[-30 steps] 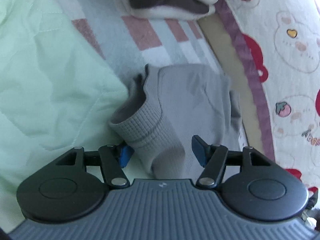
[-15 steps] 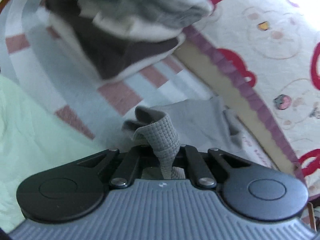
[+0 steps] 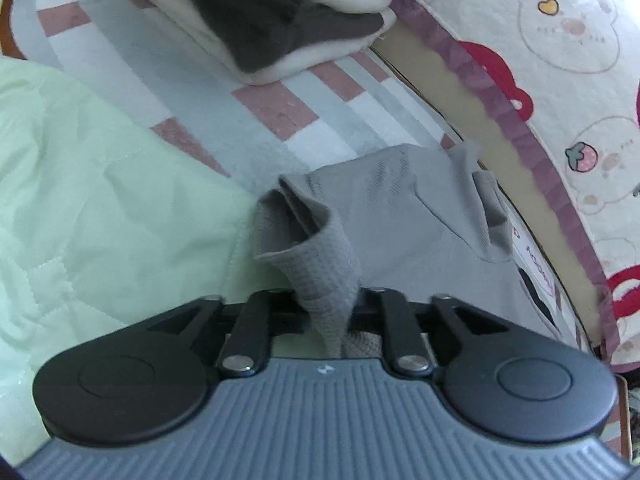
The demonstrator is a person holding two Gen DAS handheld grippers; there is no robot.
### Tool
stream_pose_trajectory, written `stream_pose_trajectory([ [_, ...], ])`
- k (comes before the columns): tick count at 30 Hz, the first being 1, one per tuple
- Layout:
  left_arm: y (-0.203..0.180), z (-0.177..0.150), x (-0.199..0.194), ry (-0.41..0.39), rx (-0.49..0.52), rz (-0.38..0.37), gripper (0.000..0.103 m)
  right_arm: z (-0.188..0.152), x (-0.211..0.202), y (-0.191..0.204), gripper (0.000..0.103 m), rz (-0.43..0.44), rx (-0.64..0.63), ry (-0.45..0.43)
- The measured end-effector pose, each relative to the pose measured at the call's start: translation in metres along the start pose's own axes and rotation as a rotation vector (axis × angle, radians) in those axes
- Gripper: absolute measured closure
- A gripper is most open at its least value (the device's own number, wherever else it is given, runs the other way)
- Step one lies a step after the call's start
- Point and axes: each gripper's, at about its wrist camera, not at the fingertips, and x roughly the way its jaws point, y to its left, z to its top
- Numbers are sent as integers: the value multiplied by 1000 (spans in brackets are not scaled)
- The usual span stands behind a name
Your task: Fold clothes
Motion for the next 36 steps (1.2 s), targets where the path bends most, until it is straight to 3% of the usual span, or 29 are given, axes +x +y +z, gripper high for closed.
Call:
stream_pose_trajectory([
  [1,2,-1,1,4,-15,-2,64,-1,0,-4,63,8,40,8],
  [3,7,-6,7,25,-49,-14,54,-6,-1,-9,53,37,106,1],
  [6,12,-12,17,7,-82,-49,55,-9,3,-4,39,51,124,-49],
  [7,9,-11,20,-5,-75,-52,57,-8,6,1,39,46,111,-73],
  [8,5,-9,24,-8,-58,-47,79,-4,13,7,43,27,76,-96],
  [9,0,-5,25,-22,-29,-40,99,2,21,13,89,6,40,-111],
  [11,-14,7,17,-71,39,-37,100,25,23,24,94,35,33,-129],
  [13,-23,21,-6,-111,31,-112,100,47,11,36,95,105,42,-176],
  [14,-26,26,-22,-132,20,-148,100,55,-4,44,95,121,-12,-205],
  [16,-28,22,-48,-155,21,-169,100,61,-32,46,96,108,-93,-221],
  [18,-24,10,-58,-125,14,-151,99,66,-57,46,97,87,-170,-227],
  [22,-7,-21,-46,2,-9,-76,99,50,-47,19,97,-59,-222,-130],
  [26,-12,-32,-45,13,76,-9,99,33,-36,0,96,-127,-221,-58],
  [29,-10,-29,-54,0,63,-25,98,33,-38,1,95,-148,-248,-58],
  [34,17,-43,-39,115,-37,37,94,33,-36,3,90,-209,-336,-45],
  [36,18,-45,-39,117,-24,65,83,27,-36,6,85,-256,-403,-45],
])
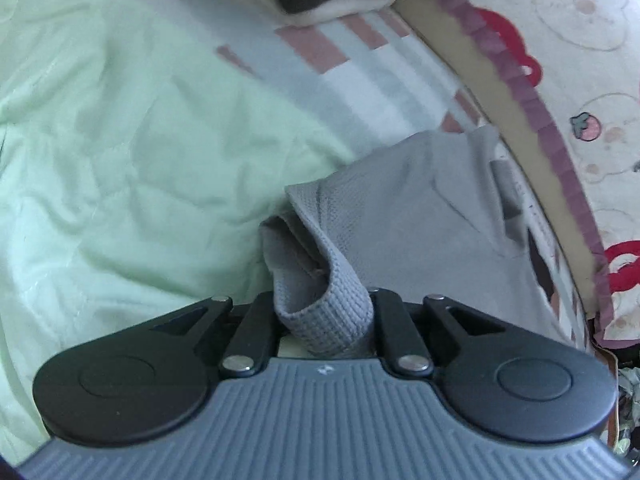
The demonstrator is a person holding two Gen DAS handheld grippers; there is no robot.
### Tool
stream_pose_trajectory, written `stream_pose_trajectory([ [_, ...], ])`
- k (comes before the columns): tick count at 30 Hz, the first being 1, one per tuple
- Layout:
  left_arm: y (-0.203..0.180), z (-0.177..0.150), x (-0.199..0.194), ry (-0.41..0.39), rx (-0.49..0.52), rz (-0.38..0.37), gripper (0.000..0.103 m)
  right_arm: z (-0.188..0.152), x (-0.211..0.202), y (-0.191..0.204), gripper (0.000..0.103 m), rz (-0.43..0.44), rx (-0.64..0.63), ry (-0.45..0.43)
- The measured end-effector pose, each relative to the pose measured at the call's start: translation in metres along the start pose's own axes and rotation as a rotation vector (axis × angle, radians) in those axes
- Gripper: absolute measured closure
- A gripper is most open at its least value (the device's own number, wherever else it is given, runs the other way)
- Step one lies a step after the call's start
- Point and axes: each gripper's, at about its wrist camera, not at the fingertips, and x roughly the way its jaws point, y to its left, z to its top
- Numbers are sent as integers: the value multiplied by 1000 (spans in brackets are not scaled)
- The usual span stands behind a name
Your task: Fold clothes
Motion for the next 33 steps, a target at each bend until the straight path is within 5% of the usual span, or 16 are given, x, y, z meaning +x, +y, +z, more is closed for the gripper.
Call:
stream_pose_trajectory([
  [2,-7,2,-7,-17,65,70,70,-1,-2,2,78,-65,-45,-6],
  [6,-17,8,-32,-122,190,195,71,12,-4,-1,81,-294,-39,18],
  [8,-16,13,-44,-175,198,211,73,27,-13,-3,80,-287,27,-30],
  [10,-15,21,-50,-209,179,184,73,42,-20,14,78,-205,2,-86],
  [12,-22,29,-47,-215,180,137,71,57,-19,47,75,-28,-60,-109],
  [17,-57,47,-15,-145,265,37,66,82,16,178,72,499,-293,-60],
  [21,-96,57,31,-99,397,50,65,83,42,285,66,757,-531,-18],
  [26,-135,61,81,-36,453,9,64,72,89,373,51,768,-675,108],
  [28,-147,58,95,-24,462,-3,64,68,102,393,54,644,-758,72],
  [29,-149,57,101,-17,460,-3,64,69,109,398,73,589,-772,56],
  [30,-151,55,106,-8,453,-1,64,77,118,395,92,584,-702,72],
  [33,-147,51,116,23,418,26,65,101,141,351,93,648,-302,193],
])
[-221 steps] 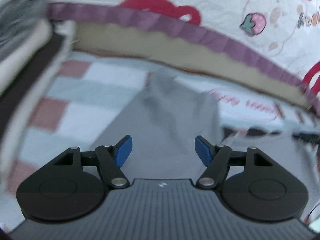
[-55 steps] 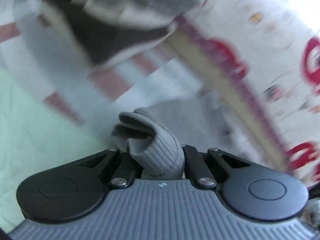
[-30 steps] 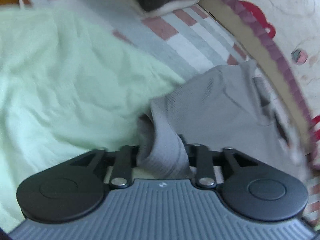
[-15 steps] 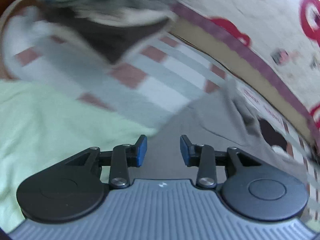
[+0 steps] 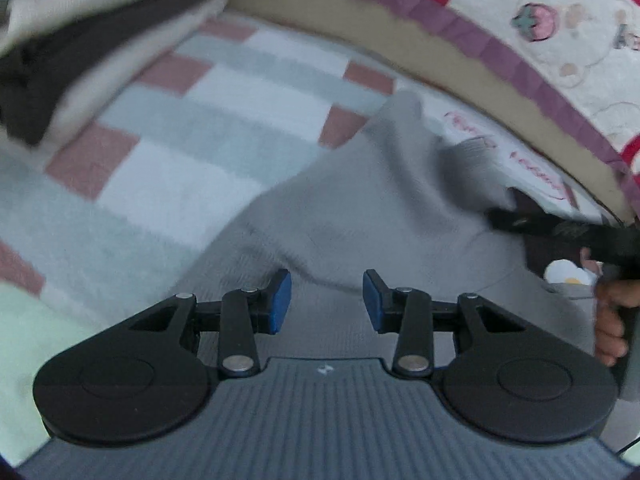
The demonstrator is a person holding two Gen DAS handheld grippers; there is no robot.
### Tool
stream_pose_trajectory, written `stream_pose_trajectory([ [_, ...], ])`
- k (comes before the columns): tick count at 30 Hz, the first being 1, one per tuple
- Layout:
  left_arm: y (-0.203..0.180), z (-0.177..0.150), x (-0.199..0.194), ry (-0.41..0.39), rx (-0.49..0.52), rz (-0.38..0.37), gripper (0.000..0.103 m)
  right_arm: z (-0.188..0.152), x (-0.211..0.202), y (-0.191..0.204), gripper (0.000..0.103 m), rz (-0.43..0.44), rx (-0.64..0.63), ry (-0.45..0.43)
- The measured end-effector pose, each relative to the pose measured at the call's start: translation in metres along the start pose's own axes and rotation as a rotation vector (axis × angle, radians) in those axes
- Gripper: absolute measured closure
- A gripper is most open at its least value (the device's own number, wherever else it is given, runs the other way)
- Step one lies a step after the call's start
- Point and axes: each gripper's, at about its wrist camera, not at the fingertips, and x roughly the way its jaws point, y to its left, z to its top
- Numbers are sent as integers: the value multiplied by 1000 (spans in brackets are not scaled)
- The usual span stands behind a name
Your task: Fold clothes
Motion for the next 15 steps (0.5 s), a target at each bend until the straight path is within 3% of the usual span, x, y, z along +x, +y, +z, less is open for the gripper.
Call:
stream_pose_trajectory([
  [1,0,-2,0,-4,5,2,65,-3,-5,-18,92,23,100,-6],
  [4,2,-10,-5,-3,3,53,65,-11,-13,-56,87,65,237,-13],
  [7,5,-12,-10,-13,-15,59,64,-12,-22,-64,80,88,226,-26],
  [10,7,-7,-10,-41,-3,97,64,-12,-23,-62,59,153,243,16],
  [13,14,-5,-10,-36,2,115,64,-11,-28,-48,59,148,175,48],
  [15,14,-8,-17,-38,1,100,64,-19,-47,-37,59,69,62,-3],
])
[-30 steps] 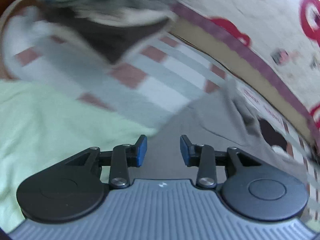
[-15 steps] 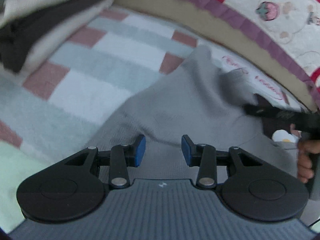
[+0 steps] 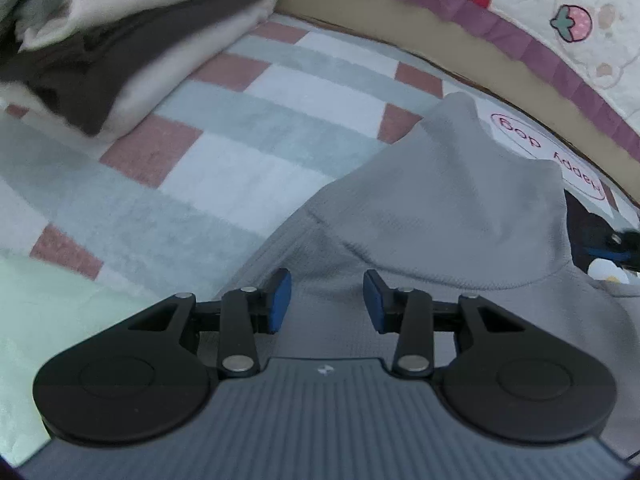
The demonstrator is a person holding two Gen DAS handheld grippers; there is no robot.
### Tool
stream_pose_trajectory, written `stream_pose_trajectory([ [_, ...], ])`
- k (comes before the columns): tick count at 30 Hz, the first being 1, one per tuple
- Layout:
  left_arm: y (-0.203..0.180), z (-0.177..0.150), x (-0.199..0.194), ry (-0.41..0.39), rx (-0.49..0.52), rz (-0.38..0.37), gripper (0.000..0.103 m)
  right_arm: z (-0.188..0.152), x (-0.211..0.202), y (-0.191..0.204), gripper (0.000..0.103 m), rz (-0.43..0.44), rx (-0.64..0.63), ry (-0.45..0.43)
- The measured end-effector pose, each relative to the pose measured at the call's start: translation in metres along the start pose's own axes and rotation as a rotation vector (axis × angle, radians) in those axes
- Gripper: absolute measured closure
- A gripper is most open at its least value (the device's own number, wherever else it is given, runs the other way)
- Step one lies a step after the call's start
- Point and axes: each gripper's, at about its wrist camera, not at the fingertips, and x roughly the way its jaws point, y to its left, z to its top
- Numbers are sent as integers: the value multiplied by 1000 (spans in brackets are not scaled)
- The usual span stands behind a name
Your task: Fold clothes
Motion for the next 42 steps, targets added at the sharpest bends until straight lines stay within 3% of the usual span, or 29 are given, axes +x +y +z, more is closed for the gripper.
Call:
stream_pose_trajectory([
  [3,-20,-7,-16,-32,78,-101,64,-25,-28,1,59,-161,-175,-42],
  [6,-54,-9,-19,-26,153,-220,62,-49,-45,-22,59,-344,-197,-4],
  [9,-96,-7,-10,-10,204,-303,62,-63,-77,-45,58,-452,-112,-100],
  [13,-140,-2,6,-26,244,-330,56,-73,-109,-89,58,-620,25,-173],
  [15,-158,-2,13,-35,287,-336,56,-75,-121,-115,58,-653,85,-196],
  [19,-181,-3,20,-17,374,-356,56,-72,-135,-148,35,-602,102,-257],
  [23,-183,-5,21,-6,408,-351,56,-64,-128,-161,35,-563,-20,-230],
  [24,-181,-5,22,-3,408,-351,56,-64,-127,-161,46,-529,-56,-225],
  [25,-179,-5,22,-1,403,-348,56,-64,-127,-162,91,-495,-92,-220],
  [26,-176,-5,23,1,395,-342,56,-65,-128,-159,98,-472,-131,-225],
  [30,-162,-8,19,4,353,-326,56,-94,-164,-109,97,-495,-341,-374],
  [31,-157,-10,18,6,341,-321,56,-104,-169,-94,97,-496,-392,-369],
  [37,-138,-20,19,32,298,-287,56,-157,-170,-28,98,-355,-615,-157],
  [39,-136,-20,14,21,296,-280,56,-163,-172,-21,98,-310,-608,-116],
  [42,-133,-18,6,-7,292,-272,56,-160,-184,-23,98,-243,-492,-121],
])
